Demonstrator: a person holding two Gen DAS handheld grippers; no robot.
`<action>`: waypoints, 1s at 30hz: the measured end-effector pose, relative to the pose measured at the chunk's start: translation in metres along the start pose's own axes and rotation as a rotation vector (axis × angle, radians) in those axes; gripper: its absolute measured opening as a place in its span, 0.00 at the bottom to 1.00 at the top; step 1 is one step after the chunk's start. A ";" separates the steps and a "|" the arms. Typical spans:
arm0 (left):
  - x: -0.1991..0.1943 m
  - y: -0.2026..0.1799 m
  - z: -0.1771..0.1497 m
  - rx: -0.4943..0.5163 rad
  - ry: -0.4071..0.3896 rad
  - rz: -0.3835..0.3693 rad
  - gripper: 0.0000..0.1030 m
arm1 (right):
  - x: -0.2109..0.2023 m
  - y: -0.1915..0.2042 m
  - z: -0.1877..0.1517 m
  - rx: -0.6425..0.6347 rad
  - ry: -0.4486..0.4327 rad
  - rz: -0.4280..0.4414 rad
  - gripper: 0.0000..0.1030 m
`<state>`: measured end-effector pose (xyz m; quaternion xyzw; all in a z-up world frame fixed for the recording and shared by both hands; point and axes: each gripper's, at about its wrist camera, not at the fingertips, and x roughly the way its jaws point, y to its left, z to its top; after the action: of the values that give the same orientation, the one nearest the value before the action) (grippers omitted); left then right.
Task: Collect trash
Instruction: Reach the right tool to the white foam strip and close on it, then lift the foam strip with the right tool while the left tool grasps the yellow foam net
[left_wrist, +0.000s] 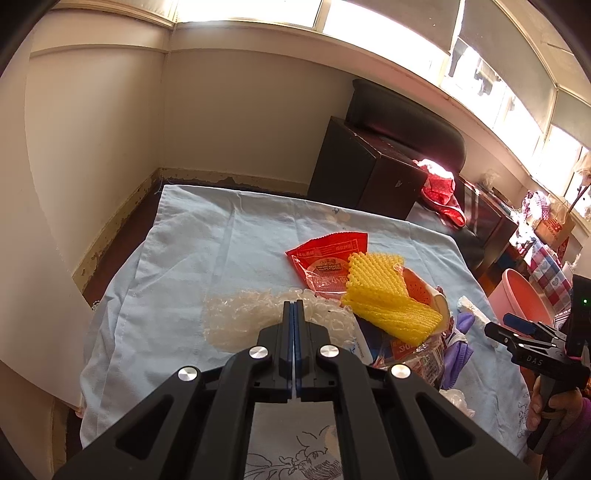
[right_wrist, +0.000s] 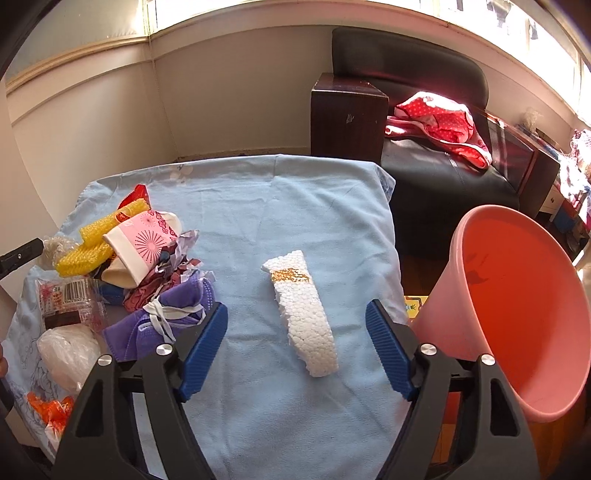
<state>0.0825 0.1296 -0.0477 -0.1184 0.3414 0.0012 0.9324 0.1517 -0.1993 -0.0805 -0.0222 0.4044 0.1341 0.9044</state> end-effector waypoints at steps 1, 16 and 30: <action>-0.001 -0.001 0.000 0.007 -0.003 0.001 0.00 | 0.003 -0.001 0.000 0.006 0.016 0.007 0.60; -0.011 -0.022 0.007 0.044 -0.018 -0.024 0.38 | 0.000 -0.012 -0.004 0.066 0.032 0.058 0.26; 0.037 -0.062 0.023 0.104 0.052 -0.031 0.49 | -0.025 -0.007 0.001 0.047 -0.038 0.090 0.26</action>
<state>0.1302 0.0712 -0.0407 -0.0750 0.3634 -0.0341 0.9280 0.1384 -0.2116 -0.0624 0.0198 0.3910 0.1654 0.9052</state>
